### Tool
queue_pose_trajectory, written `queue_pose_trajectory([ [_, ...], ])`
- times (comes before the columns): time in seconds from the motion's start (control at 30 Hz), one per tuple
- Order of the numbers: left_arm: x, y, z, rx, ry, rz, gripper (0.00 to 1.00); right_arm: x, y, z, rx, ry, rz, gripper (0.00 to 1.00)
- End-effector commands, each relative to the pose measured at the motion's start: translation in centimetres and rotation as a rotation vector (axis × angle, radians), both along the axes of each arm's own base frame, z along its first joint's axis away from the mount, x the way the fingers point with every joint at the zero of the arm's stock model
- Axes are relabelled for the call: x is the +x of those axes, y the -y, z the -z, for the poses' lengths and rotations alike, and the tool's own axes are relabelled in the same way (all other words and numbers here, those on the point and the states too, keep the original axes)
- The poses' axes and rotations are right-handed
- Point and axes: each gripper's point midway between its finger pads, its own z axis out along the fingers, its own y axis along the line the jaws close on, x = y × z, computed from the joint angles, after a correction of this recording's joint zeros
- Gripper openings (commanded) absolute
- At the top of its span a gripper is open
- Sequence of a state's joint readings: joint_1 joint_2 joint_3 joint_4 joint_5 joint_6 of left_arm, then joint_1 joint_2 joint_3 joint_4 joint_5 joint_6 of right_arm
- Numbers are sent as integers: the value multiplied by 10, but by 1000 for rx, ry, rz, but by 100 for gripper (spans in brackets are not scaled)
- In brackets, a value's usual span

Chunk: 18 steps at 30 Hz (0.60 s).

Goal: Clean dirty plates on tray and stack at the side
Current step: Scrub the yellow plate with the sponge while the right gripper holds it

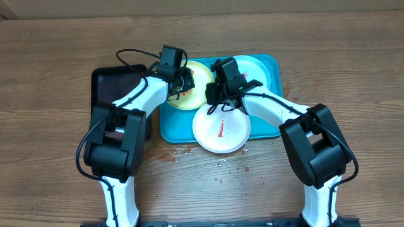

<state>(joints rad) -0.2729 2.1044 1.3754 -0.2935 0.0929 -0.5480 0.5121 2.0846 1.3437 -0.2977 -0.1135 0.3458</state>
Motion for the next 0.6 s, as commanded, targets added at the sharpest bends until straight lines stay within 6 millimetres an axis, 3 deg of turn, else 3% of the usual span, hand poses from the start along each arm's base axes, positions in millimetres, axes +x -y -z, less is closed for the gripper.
queue_pose_trajectory([
  [0.0,-3,-6,14,24,-37,-19,4,14,1,-8,-14,46,32,25],
  [0.2,-9,-7,17,32,-65,-15,4,18,0,-11,-8,67,36,4],
  [0.57,-21,8,21,144,-59,38,4,22,-2,-14,24,67,73,4],
])
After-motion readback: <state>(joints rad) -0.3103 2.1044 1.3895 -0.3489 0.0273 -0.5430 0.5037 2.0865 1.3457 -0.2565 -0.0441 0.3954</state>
